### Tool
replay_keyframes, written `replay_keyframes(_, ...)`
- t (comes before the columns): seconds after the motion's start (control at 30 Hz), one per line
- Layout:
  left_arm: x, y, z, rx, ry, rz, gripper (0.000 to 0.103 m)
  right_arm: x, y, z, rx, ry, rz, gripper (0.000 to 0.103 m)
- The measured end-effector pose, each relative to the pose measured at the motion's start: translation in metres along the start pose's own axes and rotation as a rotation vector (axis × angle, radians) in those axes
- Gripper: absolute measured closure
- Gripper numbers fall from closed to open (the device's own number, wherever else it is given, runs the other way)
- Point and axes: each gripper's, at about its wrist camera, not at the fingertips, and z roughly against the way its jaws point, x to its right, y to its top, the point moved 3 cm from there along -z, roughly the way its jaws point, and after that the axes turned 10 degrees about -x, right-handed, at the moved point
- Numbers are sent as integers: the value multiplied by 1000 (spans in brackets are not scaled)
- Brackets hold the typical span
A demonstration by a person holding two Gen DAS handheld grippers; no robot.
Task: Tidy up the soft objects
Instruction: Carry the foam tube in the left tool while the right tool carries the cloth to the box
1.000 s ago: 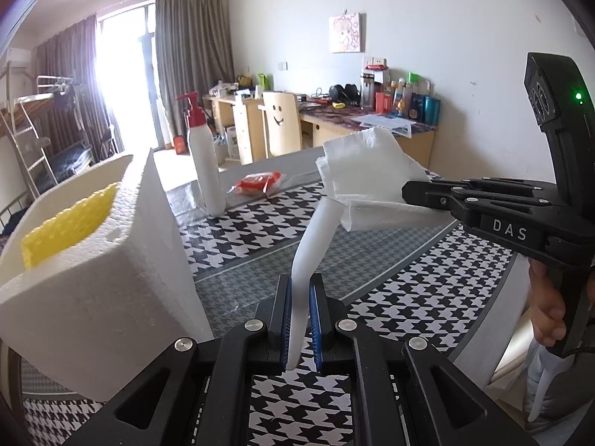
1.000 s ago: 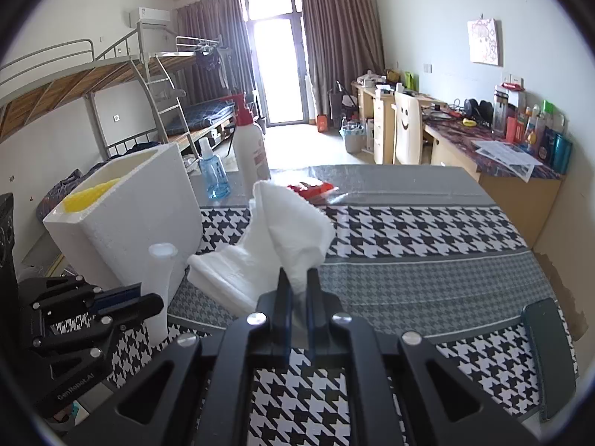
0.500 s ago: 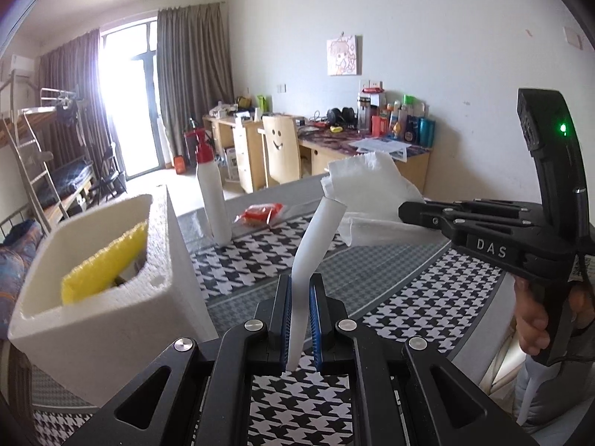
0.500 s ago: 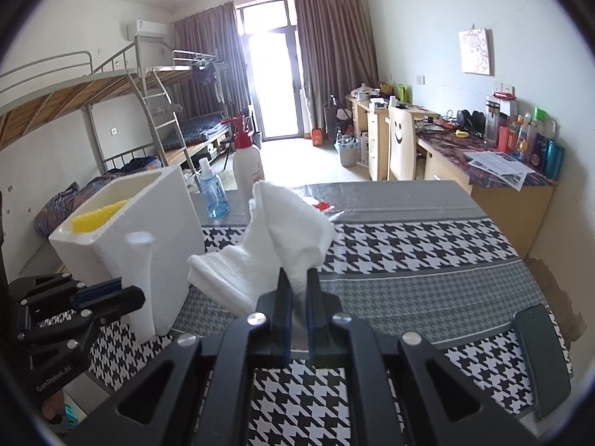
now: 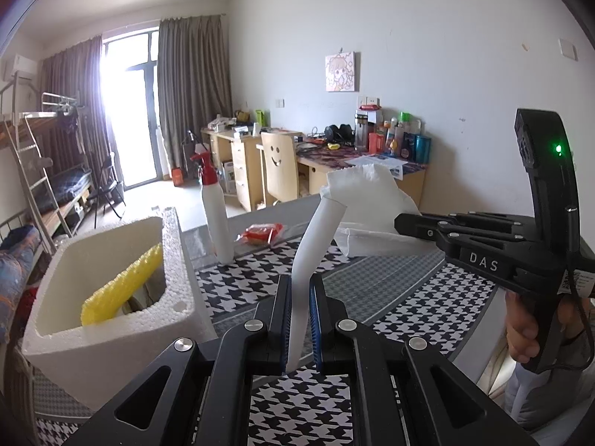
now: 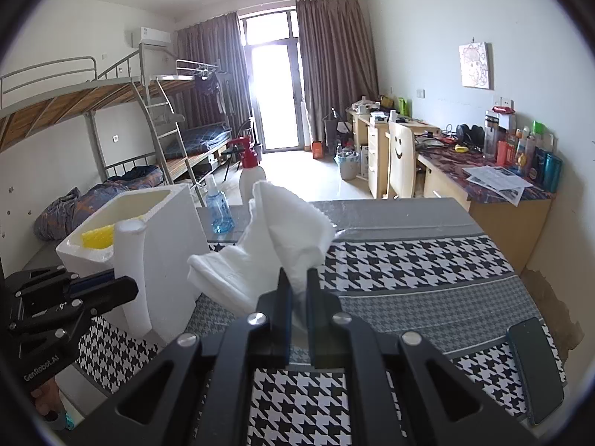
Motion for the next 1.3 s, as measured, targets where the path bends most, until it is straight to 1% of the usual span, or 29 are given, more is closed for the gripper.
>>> replay_keyframes(0.2, -1, 5, 7, 26, 7, -9, 93, -3, 4, 3, 14, 3, -3, 94)
replay_keyframes(0.9, -19, 18, 20, 89, 36, 21, 93, -20, 18, 9, 49, 28, 19, 94)
replay_keyframes(1.17, -28, 21, 27, 118, 51, 33, 93, -27, 25, 10, 60, 36, 36, 94)
replay_keyframes(1.3, -37, 22, 26, 119, 61, 48, 93, -32, 27, 9, 63, 43, 47, 94)
